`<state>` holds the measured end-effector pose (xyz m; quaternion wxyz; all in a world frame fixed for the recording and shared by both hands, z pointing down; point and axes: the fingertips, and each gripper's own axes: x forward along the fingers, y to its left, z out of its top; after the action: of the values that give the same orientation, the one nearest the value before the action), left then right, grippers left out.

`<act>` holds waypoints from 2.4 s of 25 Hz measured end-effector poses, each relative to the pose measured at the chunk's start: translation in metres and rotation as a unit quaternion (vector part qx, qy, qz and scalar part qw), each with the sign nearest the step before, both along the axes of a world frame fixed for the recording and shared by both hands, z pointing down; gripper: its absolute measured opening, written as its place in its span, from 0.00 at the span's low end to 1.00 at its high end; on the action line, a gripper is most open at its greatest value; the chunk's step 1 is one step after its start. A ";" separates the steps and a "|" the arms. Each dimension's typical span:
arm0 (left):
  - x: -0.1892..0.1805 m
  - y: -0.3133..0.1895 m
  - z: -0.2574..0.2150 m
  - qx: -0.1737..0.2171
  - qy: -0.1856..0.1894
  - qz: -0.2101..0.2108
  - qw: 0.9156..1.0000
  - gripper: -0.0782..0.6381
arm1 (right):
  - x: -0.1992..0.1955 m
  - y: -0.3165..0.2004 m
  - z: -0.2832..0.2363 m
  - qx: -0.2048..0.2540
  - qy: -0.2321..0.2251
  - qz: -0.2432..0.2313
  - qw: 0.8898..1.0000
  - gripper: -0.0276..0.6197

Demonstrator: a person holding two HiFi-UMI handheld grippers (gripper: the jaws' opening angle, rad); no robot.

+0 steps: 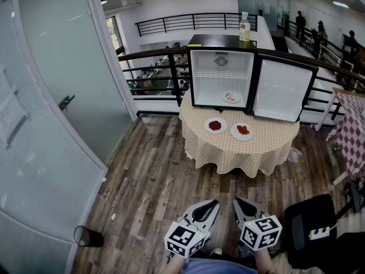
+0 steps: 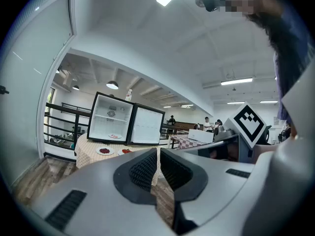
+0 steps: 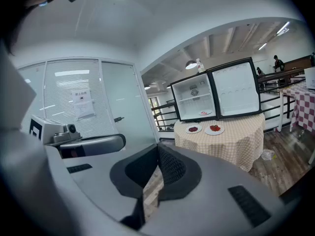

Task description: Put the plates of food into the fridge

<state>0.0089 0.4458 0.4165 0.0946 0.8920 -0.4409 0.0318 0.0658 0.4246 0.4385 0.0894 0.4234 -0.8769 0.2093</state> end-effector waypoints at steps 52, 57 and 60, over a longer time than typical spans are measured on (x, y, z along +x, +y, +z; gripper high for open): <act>-0.001 -0.273 0.009 -0.002 -0.012 0.099 0.995 0.13 | 0.030 -0.254 0.027 -0.044 -0.015 0.121 0.992 0.07; -0.015 -0.314 0.013 -0.006 -0.010 0.113 0.994 0.13 | 0.024 -0.286 0.031 -0.050 -0.017 0.145 0.988 0.07; -0.017 -0.330 0.019 -0.018 -0.011 0.124 0.992 0.13 | 0.024 -0.298 0.032 -0.054 -0.015 0.157 0.986 0.07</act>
<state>-0.0082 0.1156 0.4358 0.1010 0.9377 -0.3269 0.0609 0.0903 0.1270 0.4709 0.0651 0.5470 -0.7883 0.2740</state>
